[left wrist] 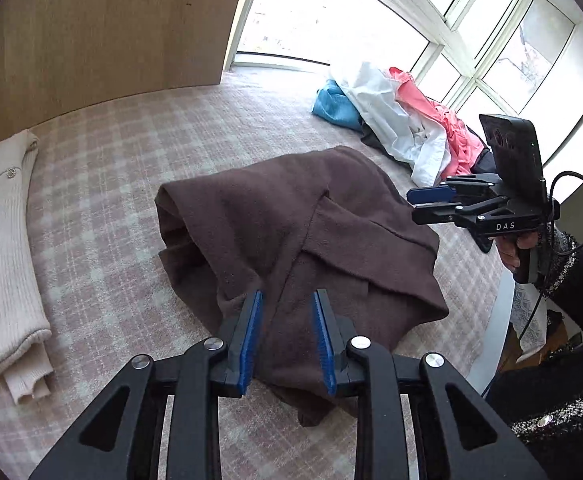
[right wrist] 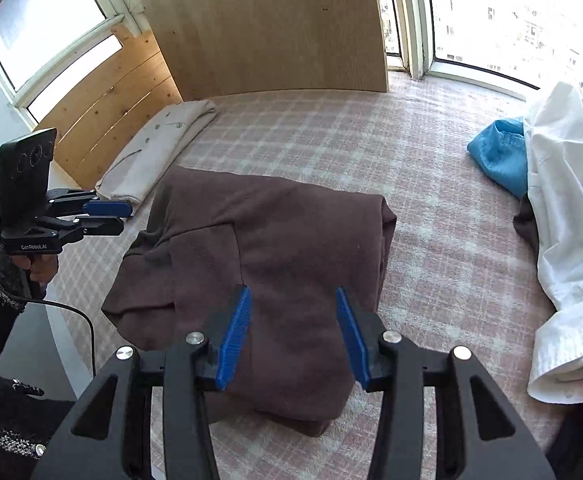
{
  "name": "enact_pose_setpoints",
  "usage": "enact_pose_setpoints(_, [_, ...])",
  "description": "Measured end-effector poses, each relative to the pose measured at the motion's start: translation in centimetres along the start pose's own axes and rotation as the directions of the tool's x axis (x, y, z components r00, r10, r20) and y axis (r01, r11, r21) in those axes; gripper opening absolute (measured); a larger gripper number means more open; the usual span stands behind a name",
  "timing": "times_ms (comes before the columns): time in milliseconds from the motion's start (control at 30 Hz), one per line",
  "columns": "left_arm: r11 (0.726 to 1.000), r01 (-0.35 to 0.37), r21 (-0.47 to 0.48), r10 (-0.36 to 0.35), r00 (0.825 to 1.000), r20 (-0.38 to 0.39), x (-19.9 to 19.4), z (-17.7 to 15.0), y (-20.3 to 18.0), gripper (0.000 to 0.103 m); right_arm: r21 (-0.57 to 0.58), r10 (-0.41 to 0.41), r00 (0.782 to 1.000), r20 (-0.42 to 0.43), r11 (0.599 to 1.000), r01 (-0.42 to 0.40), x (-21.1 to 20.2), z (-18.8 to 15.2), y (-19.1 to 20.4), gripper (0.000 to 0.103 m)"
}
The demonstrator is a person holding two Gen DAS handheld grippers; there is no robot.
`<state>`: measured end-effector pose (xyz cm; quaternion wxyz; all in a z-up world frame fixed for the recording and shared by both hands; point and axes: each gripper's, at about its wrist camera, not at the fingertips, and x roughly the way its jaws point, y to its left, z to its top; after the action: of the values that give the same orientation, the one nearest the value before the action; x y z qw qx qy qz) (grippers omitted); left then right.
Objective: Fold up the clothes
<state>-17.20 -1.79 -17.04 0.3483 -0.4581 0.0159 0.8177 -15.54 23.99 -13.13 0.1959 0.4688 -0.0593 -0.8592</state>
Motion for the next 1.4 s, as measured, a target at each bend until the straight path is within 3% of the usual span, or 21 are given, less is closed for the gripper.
enact_pose_setpoints(67, [1.000, -0.007, -0.020, 0.007, 1.000, 0.019, -1.0, 0.6, 0.8, 0.028, -0.038, 0.061, 0.998, 0.017, 0.997, -0.061, 0.3, 1.3, 2.0, 0.044])
enact_pose_setpoints(167, [0.997, -0.083, -0.008, 0.083, 0.996, 0.029, -0.7, 1.6, 3.2, 0.028, -0.120, 0.157, 0.988, 0.008, 0.981, -0.155, 2.0, 3.3, 5.9, 0.044])
enact_pose_setpoints(267, [0.991, -0.119, 0.067, 0.119, 0.993, 0.001, 1.0, 1.8, 5.1, 0.028, -0.184, 0.215, 0.976, -0.047, 0.958, -0.220, 4.8, 4.1, 9.3, 0.044])
enact_pose_setpoints(533, [0.978, -0.031, 0.207, 0.052, 0.994, -0.097, 5.5, 1.7, 5.2, 0.028, -0.175, 0.225, 0.954, -0.197, 0.950, -0.260, 10.2, 2.3, 10.8, 0.044])
enact_pose_setpoints(633, [0.987, -0.016, 0.159, 0.027, 0.997, -0.071, 6.2, 2.9, 6.1, 0.029, -0.172, 0.213, 0.942, -0.259, 0.949, -0.262, 11.1, 0.8, 10.2, 0.044])
enact_pose_setpoints(767, [0.998, -0.001, 0.060, 0.005, 0.998, -0.060, 7.6, 4.5, 8.8, 0.028, -0.153, 0.222, 0.944, -0.245, 0.952, -0.264, 10.8, -0.2, 9.6, 0.044])
enact_pose_setpoints(933, [0.998, 0.021, 0.055, -0.017, 0.998, -0.064, 8.0, 4.6, 9.7, 0.036, -0.177, 0.202, 0.940, -0.275, 0.950, -0.256, 10.7, -0.1, 10.1, 0.044])
enact_pose_setpoints(1000, [0.999, 0.022, 0.039, -0.019, 0.997, -0.076, 7.8, 4.6, 10.2, 0.037, -0.132, 0.238, 0.927, -0.289, 0.949, -0.285, 9.6, 0.8, 9.6, 0.044])
enact_pose_setpoints(1100, [0.995, -0.038, 0.090, 0.043, 0.997, -0.056, 5.6, 4.5, 9.5, 0.029, -0.037, 0.260, 0.957, -0.127, 0.963, -0.266, 5.4, 2.6, 6.5, 0.043])
enact_pose_setpoints(1167, [0.993, -0.065, 0.100, 0.068, 0.997, -0.026, 3.5, 4.6, 9.0, 0.028, 0.018, 0.179, 0.984, -0.010, 0.984, -0.179, 2.9, 3.5, 3.9, 0.042])
enact_pose_setpoints(1233, [0.994, -0.044, 0.097, 0.043, 0.999, 0.015, 1.5, 5.3, 7.8, 0.028, 0.069, 0.117, 0.992, 0.052, 0.990, -0.121, 1.9, 3.7, 2.1, 0.033])
enact_pose_setpoints(1267, [0.994, -0.033, 0.106, 0.028, 0.999, 0.041, 0.9, 5.7, 6.8, 0.028, 0.087, 0.114, 0.992, 0.045, 0.989, -0.117, 2.6, 3.5, 1.7, 0.027])
enact_pose_setpoints(1333, [0.991, 0.022, 0.135, -0.029, 0.998, 0.053, 1.0, 6.0, 4.6, 0.028, 0.119, 0.106, 0.994, 0.026, 0.987, -0.109, 4.0, 2.9, 1.0, 0.026])
enact_pose_setpoints(1400, [0.988, 0.037, 0.153, -0.037, 0.999, -0.007, 3.3, 5.1, 3.5, 0.031, 0.102, 0.097, 0.992, -0.082, 0.991, -0.088, 7.1, 0.9, 1.4, 0.027])
